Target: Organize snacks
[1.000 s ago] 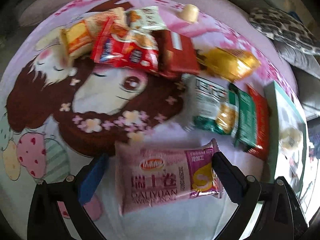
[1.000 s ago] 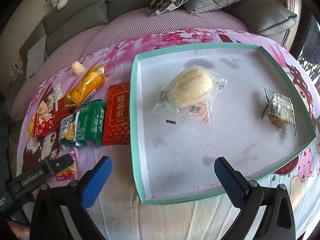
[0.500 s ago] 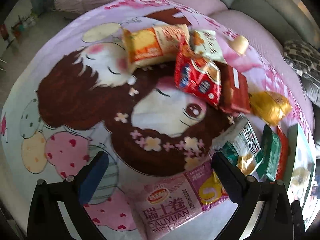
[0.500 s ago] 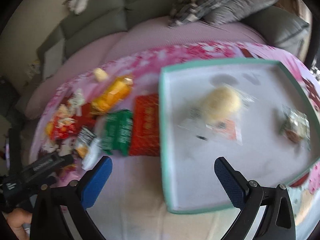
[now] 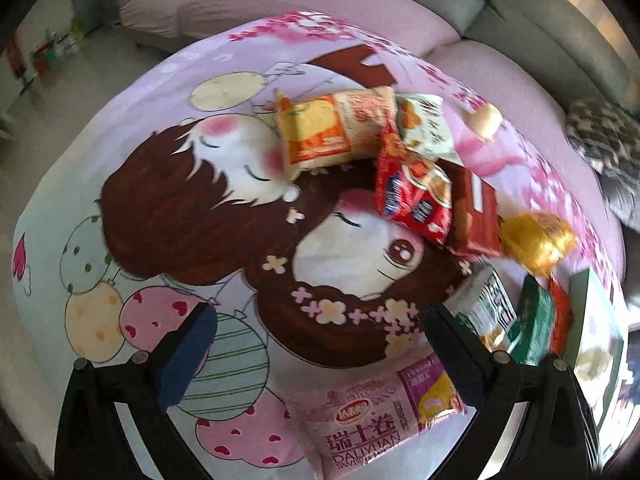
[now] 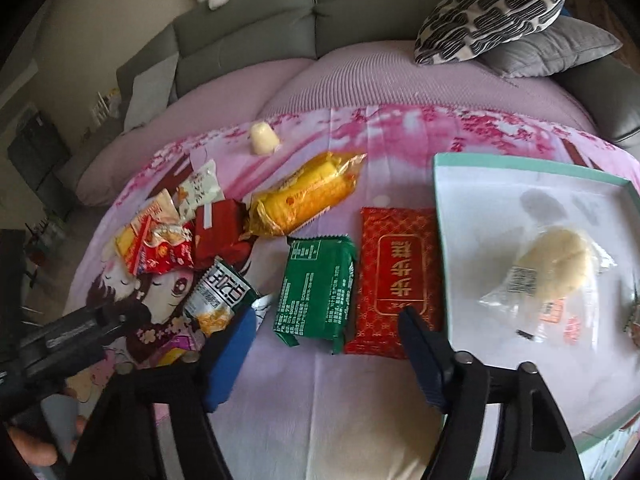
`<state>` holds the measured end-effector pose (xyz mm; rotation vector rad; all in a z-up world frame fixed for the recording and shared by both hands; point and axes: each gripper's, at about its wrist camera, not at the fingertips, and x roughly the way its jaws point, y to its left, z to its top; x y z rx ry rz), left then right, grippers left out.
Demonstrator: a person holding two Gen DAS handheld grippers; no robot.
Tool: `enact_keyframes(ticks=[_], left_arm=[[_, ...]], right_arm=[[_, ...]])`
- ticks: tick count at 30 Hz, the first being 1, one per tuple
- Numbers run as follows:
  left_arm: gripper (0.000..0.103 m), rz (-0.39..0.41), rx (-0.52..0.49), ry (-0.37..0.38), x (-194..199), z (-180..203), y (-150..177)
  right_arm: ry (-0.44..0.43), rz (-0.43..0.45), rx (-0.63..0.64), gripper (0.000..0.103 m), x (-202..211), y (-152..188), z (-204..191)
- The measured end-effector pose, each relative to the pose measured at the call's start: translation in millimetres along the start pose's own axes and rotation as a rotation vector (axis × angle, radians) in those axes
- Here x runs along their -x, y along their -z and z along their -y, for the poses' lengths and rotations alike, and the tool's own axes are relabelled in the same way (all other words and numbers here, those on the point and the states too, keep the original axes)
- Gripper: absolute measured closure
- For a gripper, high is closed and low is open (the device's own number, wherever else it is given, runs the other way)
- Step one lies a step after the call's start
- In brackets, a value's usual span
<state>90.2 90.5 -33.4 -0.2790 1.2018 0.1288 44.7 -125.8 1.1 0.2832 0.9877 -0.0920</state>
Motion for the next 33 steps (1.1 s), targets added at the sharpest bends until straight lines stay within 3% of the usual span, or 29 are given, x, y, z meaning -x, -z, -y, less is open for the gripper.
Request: enact_keyframes(ticks=[4,11,18,24,33], left_arm=[[0.0,-0.005,-0.04,0.007,-2.5,18.2,8.9],[0.0,-0.021,-0.075,0.012,-3.7,23.8,11.1],[0.0,-0.051,-0.173,0.043,-7.5,43.4,15.6],[0.0,-0.077,-0.235,0.094,-6.7,55.5,23.7],[0.0,-0.065,-0.281,0.098,1.7,55.9,33.1]], right_arm=[[0.01,-0.029,0.011,0.043,-16.1,-0.6,-2.7],[0.032,-0.021,0.05,0.045,-24.8,-2.2,-13.7],[0.037,-0.022,0.065,0.059,-26.4,-1.8,-15.3],[0.013,-0.036,0.049,0.061,-19.8,-0.1,-11.0],[-0.015,-0.094,0.029,0.061,-3.4,17.5,-8.5]])
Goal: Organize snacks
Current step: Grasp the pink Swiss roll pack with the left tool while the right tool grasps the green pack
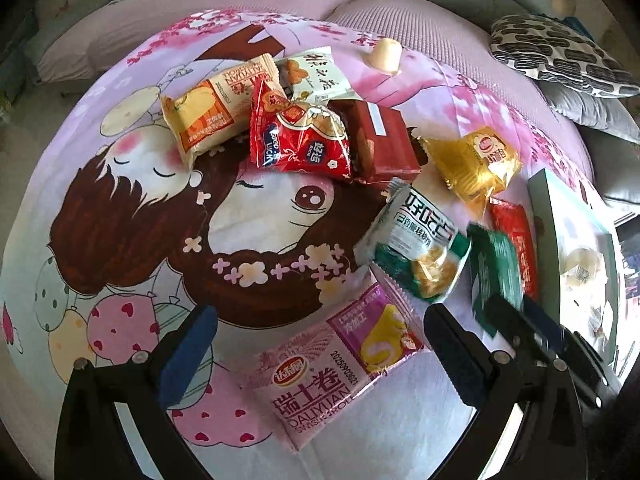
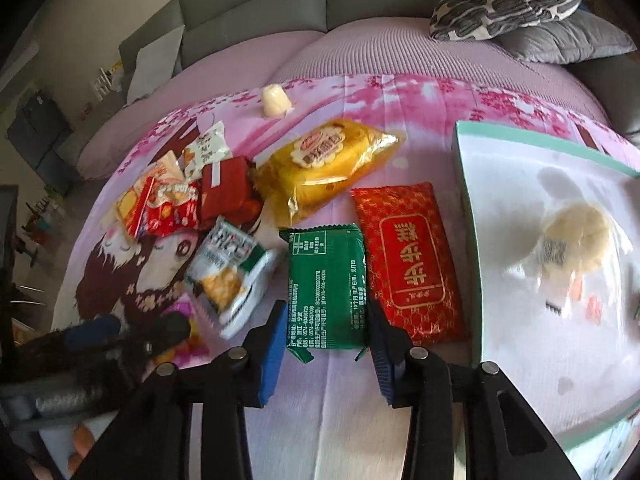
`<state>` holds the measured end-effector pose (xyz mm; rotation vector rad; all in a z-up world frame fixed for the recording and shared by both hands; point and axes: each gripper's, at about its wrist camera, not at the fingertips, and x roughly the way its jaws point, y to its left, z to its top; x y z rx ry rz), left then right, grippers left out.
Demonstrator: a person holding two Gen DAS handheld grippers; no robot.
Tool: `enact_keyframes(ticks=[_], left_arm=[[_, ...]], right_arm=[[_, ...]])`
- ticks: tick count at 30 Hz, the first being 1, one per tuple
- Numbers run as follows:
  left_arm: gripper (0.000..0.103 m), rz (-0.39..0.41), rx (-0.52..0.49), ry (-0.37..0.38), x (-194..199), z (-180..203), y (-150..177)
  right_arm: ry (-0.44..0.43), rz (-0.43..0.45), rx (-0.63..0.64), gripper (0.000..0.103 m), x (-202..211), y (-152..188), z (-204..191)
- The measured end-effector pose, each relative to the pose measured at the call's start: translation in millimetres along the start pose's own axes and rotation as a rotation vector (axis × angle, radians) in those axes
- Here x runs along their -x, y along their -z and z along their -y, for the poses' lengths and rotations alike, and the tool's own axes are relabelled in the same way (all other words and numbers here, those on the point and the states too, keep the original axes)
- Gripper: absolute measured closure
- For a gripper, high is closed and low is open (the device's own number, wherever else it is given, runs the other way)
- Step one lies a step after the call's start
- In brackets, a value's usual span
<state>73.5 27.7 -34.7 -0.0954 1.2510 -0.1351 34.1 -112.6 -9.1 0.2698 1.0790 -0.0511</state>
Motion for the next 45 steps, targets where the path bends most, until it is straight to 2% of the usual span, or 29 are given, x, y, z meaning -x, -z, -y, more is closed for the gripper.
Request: enact_keyframes(ticks=[10,12,18,20,23,32,39,45], left_arm=[[0.003,0.002,-0.074,-0.012,6.7,5.3,16.9],[0.012,-0.009,-0.083,-0.01,5.2,6.5,21.0],[0.027,-0.037,-0.104,-0.013,-0.4,10.8,29.9],[0.039,-0.043,-0.109,-0.016,-1.9,11.6,31.7],[0.05,-0.049,-0.108,-0.018,-3.6,11.0,29.8],[0.051,-0.043,-0.144,-0.074,-15.5,24.0,29.3],[0.051,-0.037,-0.135,-0.077,-11.7,17.2,28.0],[0.052,-0.032,-0.131,-0.087,-12.9,20.2,26.7]], right_arm=[[-0.007,-0.066,-0.018,0.061,10.5,22.6,5.8],[-0.011,-0.071,-0.027,0.061,11.7,25.5,6.4],[-0.01,-0.08,-0.037,0.061,17.6,37.8,6.3],[-0.007,-0.086,-0.04,0.061,18.5,41.0,7.1],[-0.007,-0.087,-0.041,0.061,18.4,40.9,7.2],[0.007,-0.107,-0.026,0.06,3.6,36.6,5.8],[0.058,-0.12,0.025,0.06,-7.6,34.4,-1.8],[0.068,-0.124,0.034,0.06,-10.4,32.1,-4.2]])
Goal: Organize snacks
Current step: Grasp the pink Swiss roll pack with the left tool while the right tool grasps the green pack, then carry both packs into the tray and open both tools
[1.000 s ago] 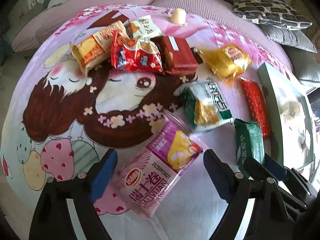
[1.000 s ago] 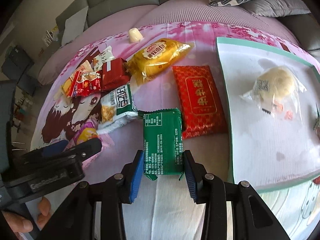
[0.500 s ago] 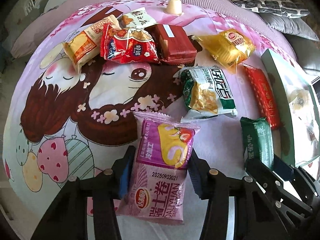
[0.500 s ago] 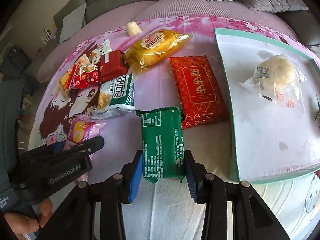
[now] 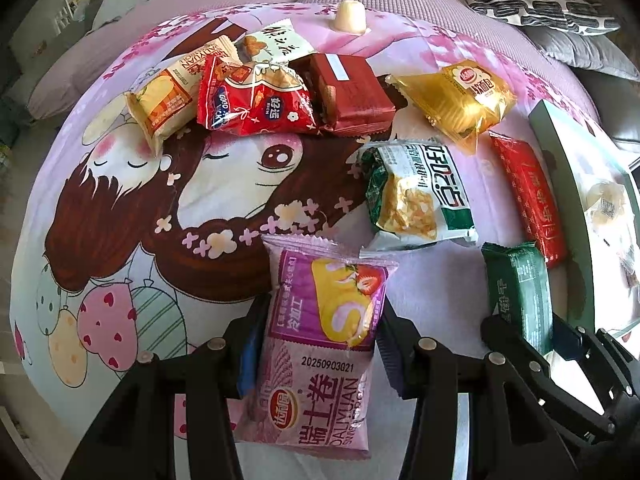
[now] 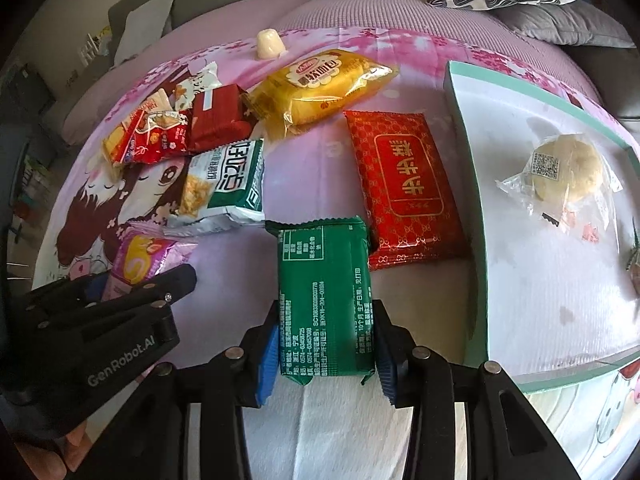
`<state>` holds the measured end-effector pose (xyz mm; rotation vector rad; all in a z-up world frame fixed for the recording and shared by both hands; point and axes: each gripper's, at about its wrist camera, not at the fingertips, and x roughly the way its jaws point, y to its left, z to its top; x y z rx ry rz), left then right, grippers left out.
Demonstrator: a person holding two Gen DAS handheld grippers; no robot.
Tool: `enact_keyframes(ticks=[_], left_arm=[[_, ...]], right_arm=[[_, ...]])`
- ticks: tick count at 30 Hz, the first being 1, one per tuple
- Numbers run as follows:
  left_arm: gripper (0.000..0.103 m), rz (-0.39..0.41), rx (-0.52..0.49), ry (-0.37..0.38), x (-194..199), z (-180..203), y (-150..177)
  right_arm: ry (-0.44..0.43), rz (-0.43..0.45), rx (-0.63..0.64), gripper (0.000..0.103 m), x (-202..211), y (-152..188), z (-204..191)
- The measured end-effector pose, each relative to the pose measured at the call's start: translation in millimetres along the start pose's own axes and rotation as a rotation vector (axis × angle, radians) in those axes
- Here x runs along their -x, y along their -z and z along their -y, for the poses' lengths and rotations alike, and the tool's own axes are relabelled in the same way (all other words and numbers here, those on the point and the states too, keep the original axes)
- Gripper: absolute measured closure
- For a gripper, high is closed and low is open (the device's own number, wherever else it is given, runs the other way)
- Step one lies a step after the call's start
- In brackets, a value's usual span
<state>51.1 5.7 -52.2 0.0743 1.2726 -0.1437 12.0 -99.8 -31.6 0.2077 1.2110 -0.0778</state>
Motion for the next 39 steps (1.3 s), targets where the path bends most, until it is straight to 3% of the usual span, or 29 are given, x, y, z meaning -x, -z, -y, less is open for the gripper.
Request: enact_keyframes(ticks=[7,17,24,30,34,39], left_arm=[[0.061,0.014,0.03,0.006,6.0,-5.1,-2.8],[0.063,0.075,0.076,0.007,21.9,-12.1,-12.4],[0.063,0.171,0.125,-0.014,41.8,-18.7,-14.6],[0.063,0.303,0.17,-0.03,66.2,-24.3,-13.0],[0.063,0.34,0.188,-0.013,71.5,-19.8,-15.0],[0.063,0.37,0.138,0.019,74.1,3.8,-19.3]], right_arm=[[-0.027,-0.002,-0.022,0.06,3.1,0.7,3.0],[-0.067,0.015,-0.053,0.061,15.2,1.8,9.4],[-0.052,0.079,-0.084,0.061,35.5,1.2,20.8],[-0.056,0.167,-0.116,0.061,57.1,-1.3,31.5],[-0.074,0.198,-0.119,0.061,63.3,-4.5,33.0],[-0.067,0.231,-0.119,0.061,69.7,-6.4,35.3]])
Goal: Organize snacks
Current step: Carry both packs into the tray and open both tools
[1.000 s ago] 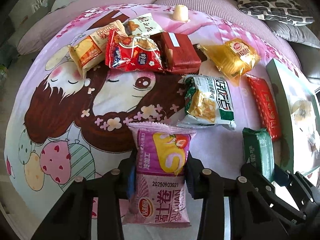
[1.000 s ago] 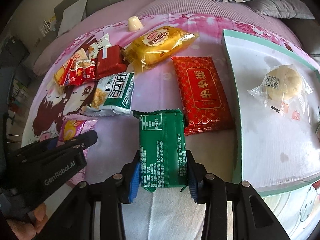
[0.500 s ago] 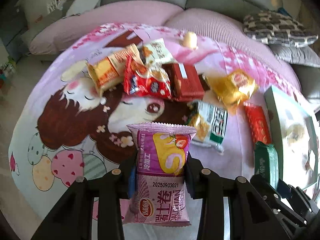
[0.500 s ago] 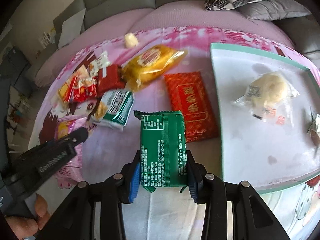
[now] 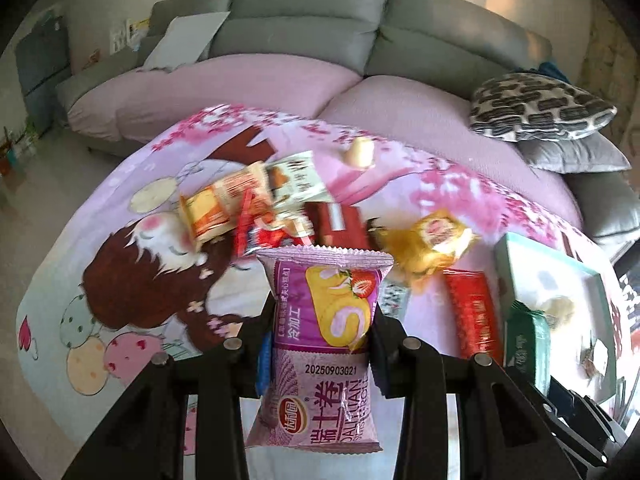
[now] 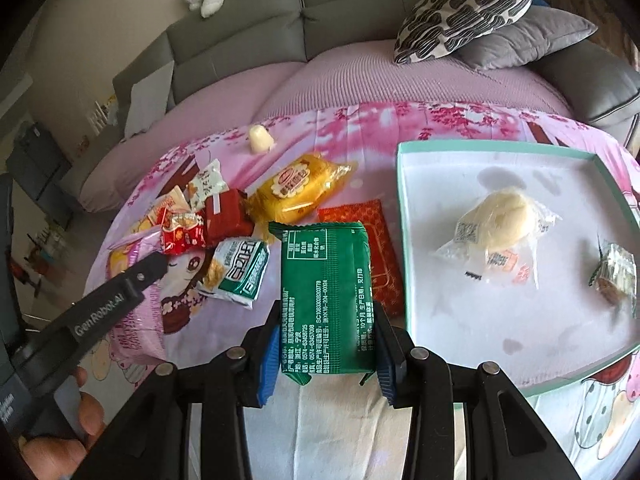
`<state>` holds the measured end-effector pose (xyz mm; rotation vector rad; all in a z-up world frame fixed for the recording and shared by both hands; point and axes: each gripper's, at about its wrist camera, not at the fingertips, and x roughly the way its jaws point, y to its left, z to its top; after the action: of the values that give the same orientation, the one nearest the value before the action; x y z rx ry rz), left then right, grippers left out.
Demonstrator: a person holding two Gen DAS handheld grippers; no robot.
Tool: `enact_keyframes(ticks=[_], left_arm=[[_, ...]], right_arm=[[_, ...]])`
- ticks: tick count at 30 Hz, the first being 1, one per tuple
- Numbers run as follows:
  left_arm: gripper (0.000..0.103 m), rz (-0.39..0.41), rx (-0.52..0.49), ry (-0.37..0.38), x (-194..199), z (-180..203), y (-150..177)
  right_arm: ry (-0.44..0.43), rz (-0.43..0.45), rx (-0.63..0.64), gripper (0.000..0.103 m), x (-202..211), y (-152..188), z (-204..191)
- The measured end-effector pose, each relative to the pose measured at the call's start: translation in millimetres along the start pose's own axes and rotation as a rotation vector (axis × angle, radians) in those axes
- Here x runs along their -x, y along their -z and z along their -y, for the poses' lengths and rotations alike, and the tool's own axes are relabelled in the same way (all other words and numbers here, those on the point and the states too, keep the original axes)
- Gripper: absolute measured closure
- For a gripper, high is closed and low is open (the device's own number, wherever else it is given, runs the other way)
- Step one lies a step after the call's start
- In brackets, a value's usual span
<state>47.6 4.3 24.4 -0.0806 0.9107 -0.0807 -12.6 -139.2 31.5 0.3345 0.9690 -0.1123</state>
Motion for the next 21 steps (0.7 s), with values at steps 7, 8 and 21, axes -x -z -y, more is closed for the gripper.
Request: enact_keyframes(ticks=[7,8,21], left_arm=[[0.063,0.029,-0.061,0.08,3.6,32.8,0.3],[0.063,0.033,-0.075,0.093,4.1,38.6,1.1],[0.063,0.068,-0.259,0.229,19.0,113.1,18.3]], right_arm=[[0.061,0.039,-0.071,0.061,11.0,-7.5,31.5],[0.069,0.046,-0.089,0.061,13.9,-8.7,38.3],[0.204,0.17,-0.34,0.061,60.7,-14.2,136.1]])
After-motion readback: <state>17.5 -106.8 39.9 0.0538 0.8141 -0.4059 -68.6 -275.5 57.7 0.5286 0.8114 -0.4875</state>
